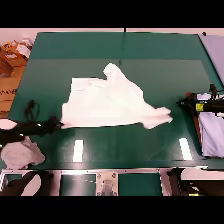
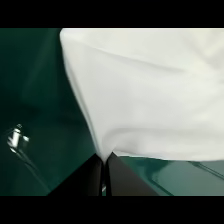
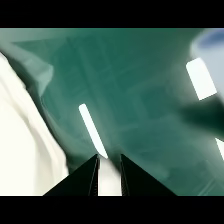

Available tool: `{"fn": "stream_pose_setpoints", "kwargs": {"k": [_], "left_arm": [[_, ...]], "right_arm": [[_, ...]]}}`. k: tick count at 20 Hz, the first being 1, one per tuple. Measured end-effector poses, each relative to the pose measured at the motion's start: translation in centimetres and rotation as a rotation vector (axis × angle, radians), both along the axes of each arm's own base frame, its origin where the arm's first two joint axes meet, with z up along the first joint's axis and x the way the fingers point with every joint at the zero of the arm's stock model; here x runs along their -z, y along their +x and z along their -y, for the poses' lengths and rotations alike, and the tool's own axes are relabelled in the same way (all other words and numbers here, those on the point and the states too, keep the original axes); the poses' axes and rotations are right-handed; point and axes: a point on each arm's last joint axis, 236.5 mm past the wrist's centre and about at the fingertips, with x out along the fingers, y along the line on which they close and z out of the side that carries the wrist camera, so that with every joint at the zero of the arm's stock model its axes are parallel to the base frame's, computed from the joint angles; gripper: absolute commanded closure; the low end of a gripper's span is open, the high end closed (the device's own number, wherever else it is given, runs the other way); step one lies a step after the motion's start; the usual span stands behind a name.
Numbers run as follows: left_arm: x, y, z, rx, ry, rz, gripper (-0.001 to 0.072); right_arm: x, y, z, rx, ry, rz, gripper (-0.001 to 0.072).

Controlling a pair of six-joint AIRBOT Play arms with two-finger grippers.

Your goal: Fold the shirts.

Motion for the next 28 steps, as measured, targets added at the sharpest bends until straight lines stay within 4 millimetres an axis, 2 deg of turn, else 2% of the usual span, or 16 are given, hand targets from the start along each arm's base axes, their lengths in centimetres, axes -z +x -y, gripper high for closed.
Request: {"fn": "stream_pose_setpoints", "kwargs": {"k": [2, 3, 6, 9, 10, 11, 12, 13, 14, 18, 24, 28], "left_arm": [[-0.8, 1.0, -3.5, -0.007, 0.085, 0.026, 0.0684], [-0.9, 1.2, -4.4, 0.001, 0.103, 0.024, 0.0684], [-0.1, 1.7, -6.2, 0.006, 0.122, 0.006, 0.0684], [0.6, 1.8, -6.7, 0.017, 0.123, -0.009, 0.0684], [0.7, 1.8, -6.8, 0.019, 0.122, -0.012, 0.0684], [0.8, 1.8, -6.9, 0.021, 0.121, -0.012, 0.0684], [0.8, 1.9, -6.9, 0.021, 0.119, -0.013, 0.0684], [0.9, 1.9, -6.9, 0.022, 0.117, -0.013, 0.0684], [0.9, 1.9, -6.9, 0.023, 0.116, -0.014, 0.0684], [0.9, 2.1, -6.9, 0.018, 0.112, -0.009, 0.0684], [0.8, 2.2, -6.9, 0.014, 0.107, -0.004, 0.0684], [0.6, 2.4, -6.7, 0.008, 0.098, 0.002, 0.0684]], "right_arm": [[0.8, -1.6, -1.7, -0.028, 0.032, -0.030, 0.0556], [1.3, -2.7, -2.8, -0.044, 0.050, -0.048, 0.0566], [1.8, -5.5, -6.4, -0.083, 0.101, -0.061, 0.0591], [0.4, -7.8, -10.9, -0.162, 0.113, 0.004, 0.0600], [-0.3, -8.5, -12.4, -0.216, 0.094, 0.043, 0.0569], [-1.2, -9.2, -13.9, -0.284, 0.062, 0.094, 0.0490], [-2.1, -9.8, -15.2, -0.352, 0.026, 0.149, 0.0377], [-3.0, -10.3, -16.3, -0.427, -0.021, 0.214, 0.0213], [-3.5, -10.9, -17.2, -0.498, -0.068, 0.271, 0.0159], [-3.6, -12.6, -18.1, -0.698, -0.249, 0.380, 0.0159], [-3.0, -15.8, -20.6, -0.925, -0.285, 0.399, 0.0160], [-3.1, -16.7, -21.9, -0.986, -0.278, 0.415, 0.0159]]}}
